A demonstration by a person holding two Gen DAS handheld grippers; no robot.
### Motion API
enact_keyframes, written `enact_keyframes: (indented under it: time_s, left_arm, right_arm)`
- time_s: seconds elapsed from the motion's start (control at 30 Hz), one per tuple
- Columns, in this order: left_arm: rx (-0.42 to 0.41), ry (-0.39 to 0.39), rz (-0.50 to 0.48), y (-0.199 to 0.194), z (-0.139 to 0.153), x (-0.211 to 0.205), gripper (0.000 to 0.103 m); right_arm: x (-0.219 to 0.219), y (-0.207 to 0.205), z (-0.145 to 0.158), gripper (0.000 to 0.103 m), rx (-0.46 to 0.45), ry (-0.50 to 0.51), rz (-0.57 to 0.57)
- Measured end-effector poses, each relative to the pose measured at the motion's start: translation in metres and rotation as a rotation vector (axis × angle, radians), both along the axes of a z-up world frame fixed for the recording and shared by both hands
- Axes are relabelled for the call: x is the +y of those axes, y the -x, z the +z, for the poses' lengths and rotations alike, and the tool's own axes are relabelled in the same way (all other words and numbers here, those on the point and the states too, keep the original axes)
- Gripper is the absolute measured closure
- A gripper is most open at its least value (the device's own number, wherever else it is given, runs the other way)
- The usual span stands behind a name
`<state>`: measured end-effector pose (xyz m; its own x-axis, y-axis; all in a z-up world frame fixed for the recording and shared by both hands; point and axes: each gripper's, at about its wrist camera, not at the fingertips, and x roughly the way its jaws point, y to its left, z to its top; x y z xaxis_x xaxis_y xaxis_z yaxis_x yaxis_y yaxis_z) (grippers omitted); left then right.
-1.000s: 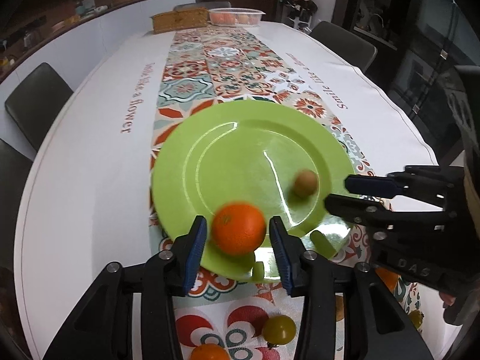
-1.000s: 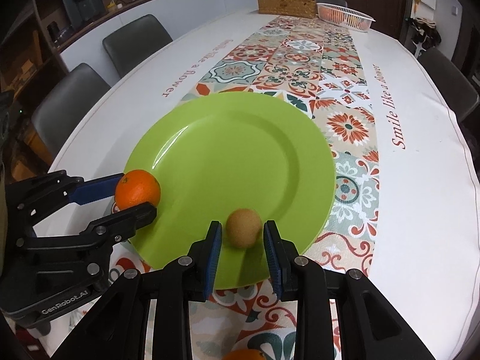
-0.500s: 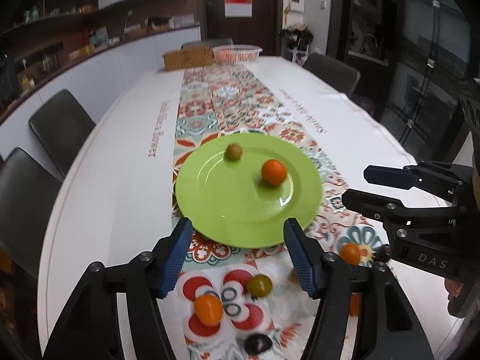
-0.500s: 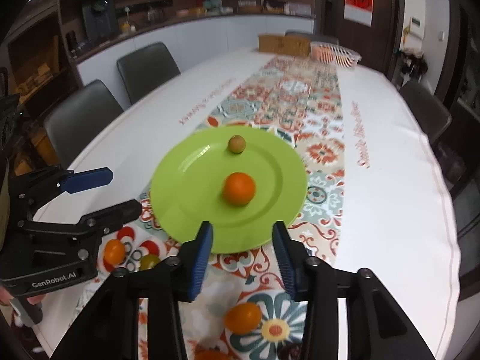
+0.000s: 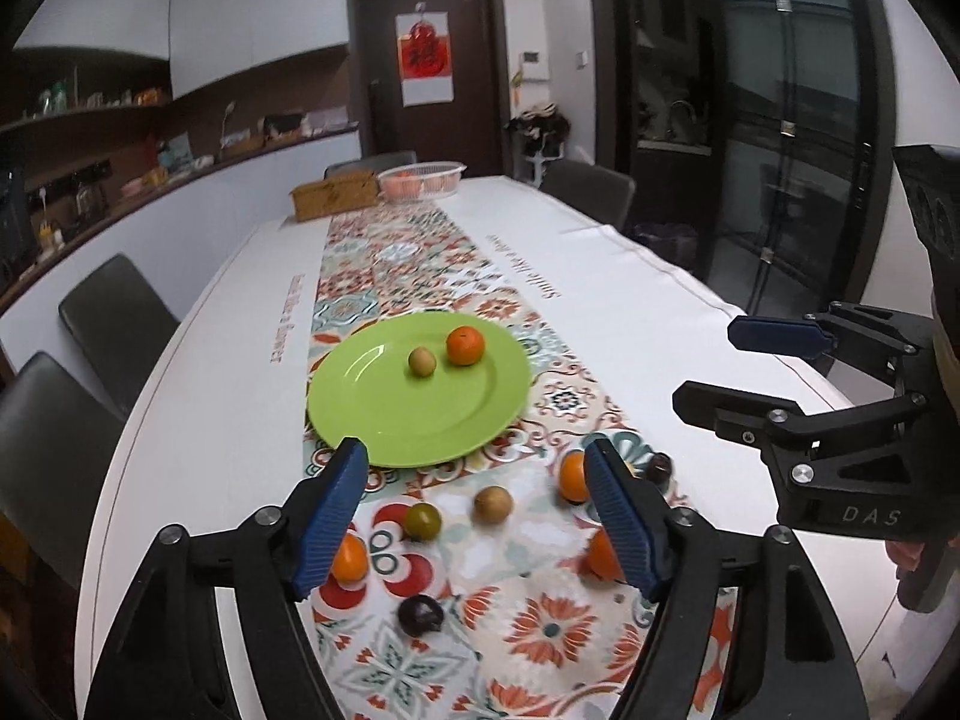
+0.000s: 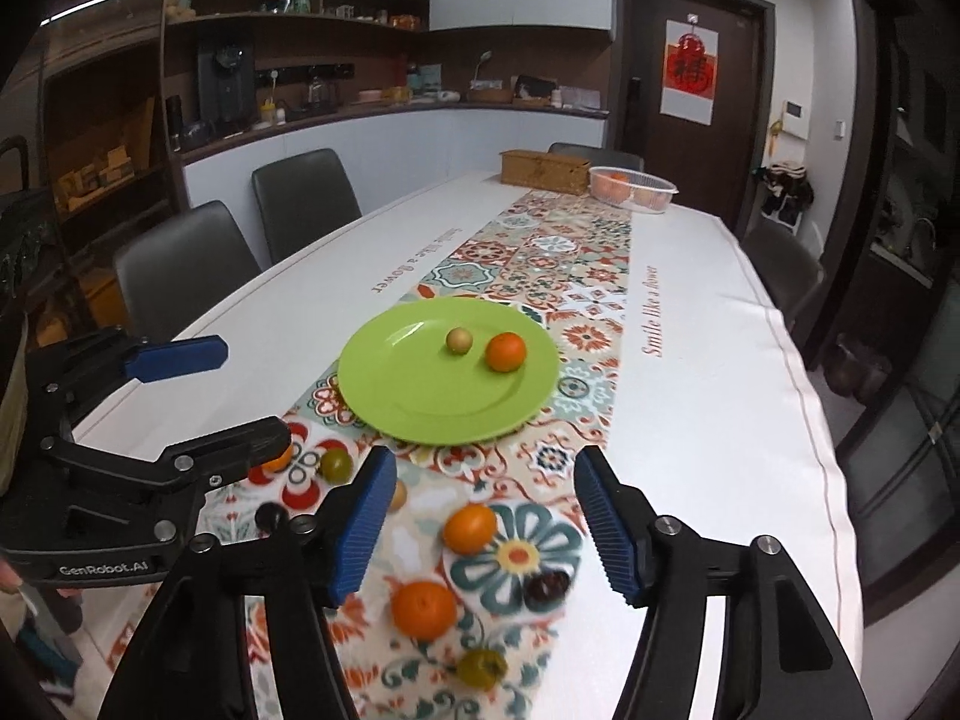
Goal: Organize fruits
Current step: 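Withdraw both open tools from the plate toward the remaining fruits, then grasp a second mandarin with the left tool while the right tool grasps a yellow-green fruit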
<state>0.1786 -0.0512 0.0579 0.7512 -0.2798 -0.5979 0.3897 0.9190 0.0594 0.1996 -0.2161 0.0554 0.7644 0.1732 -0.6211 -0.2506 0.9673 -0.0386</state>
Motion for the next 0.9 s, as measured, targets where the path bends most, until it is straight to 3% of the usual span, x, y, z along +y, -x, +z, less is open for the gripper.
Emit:
enact_keyframes:
  time_s: [0.13, 0.33, 0.77, 0.9]
  left_arm:
    - [-0.042, -0.016, -0.033, 0.018, 0.000, -0.009, 0.020]
    - [-0.059, -0.037, -0.089, 0.037, -0.011, -0.018, 0.020]
    - [-0.114, -0.181, -0.283, 0.062, -0.044, -0.039, 0.020]
    - [-0.097, -0.209, -0.347, 0.060, -0.055, -0.046, 0.020]
  right_arm:
    - [-0.007, 0.023, -0.002, 0.039, -0.031, 0.019, -0.027]
    - [-0.009, 0.056, -0.013, 0.040, -0.064, 0.097, -0.044]
    - [-0.009, 0.090, -0.050, 0.040, -0.033, 0.168, 0.010]
    - [-0.006, 0.088, -0.060, 0.040, -0.015, 0.179, 0.038]
